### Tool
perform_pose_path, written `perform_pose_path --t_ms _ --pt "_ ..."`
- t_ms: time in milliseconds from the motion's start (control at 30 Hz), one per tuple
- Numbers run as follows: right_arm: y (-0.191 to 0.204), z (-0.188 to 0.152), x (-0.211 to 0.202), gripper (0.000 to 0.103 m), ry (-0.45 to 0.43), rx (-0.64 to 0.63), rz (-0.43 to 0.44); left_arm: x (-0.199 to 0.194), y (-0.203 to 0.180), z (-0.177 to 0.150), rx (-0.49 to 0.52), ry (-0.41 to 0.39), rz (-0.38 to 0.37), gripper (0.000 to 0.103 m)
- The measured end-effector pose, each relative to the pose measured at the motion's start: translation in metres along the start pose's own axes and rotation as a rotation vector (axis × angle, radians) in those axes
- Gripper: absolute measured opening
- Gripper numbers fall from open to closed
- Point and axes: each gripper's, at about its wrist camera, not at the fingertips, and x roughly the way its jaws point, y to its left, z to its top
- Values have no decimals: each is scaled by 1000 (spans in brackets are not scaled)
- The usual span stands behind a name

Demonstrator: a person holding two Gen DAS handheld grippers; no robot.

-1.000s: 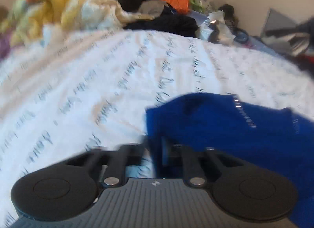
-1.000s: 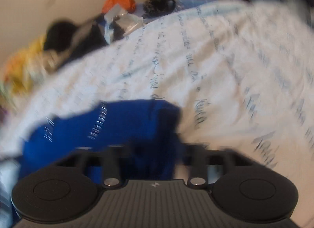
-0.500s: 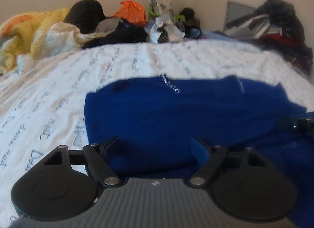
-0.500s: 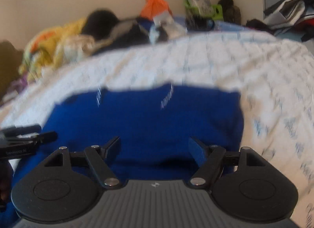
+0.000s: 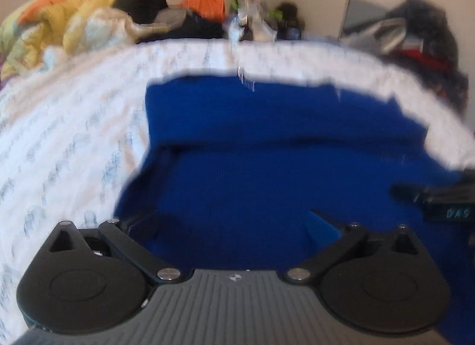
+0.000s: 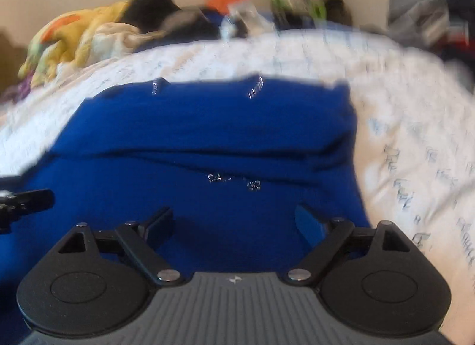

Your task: Fold small clothes

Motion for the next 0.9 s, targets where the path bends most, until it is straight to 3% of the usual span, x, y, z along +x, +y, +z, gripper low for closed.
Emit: perform_pose_path --t_ms 33,133,267,900 --pt "-3 -3 -3 101 -4 14 4 -2 -2 -2 7 -2 -2 103" --pt "-12 -6 -8 101 -11 80 -12 -1 2 -2 -34 -4 15 103" --pt "-2 -3 -3 103 4 35 -54 1 0 0 -28 -2 26 103" --pt "-6 -4 0 103 -2 52 -53 0 0 -2 -29 -4 28 103"
